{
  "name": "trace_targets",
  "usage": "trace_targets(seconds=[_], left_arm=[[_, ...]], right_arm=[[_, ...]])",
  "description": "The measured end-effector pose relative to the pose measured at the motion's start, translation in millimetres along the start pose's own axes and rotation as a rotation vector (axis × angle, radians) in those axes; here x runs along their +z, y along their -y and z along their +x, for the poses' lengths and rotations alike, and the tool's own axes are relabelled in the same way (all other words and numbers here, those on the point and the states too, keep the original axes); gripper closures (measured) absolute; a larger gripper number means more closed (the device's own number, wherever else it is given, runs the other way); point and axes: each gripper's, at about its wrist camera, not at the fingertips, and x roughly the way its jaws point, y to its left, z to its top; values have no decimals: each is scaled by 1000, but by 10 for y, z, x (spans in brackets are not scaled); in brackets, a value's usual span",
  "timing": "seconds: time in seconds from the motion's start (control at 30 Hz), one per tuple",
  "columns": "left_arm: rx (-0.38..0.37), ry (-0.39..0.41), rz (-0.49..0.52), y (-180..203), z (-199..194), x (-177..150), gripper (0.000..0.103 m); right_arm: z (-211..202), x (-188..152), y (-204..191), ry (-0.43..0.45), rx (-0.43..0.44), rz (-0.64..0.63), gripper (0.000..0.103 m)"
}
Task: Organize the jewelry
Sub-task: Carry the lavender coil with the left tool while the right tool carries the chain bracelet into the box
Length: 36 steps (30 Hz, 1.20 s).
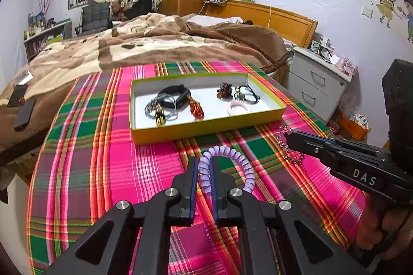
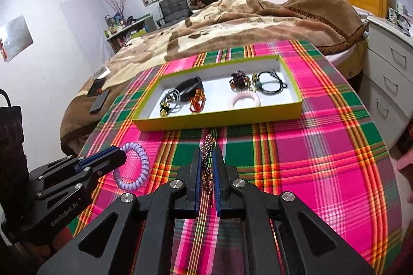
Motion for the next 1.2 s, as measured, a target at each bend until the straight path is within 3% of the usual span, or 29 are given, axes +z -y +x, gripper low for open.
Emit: trace_targets(seconds=[0.57, 1.2], left_arm=[[14, 34, 17, -67, 40, 250, 94], [54, 25, 21, -367, 610, 683, 94]], right_arm=[[-51, 235, 115, 44, -31, -24, 95], [395, 731, 509, 45, -78, 0, 95]])
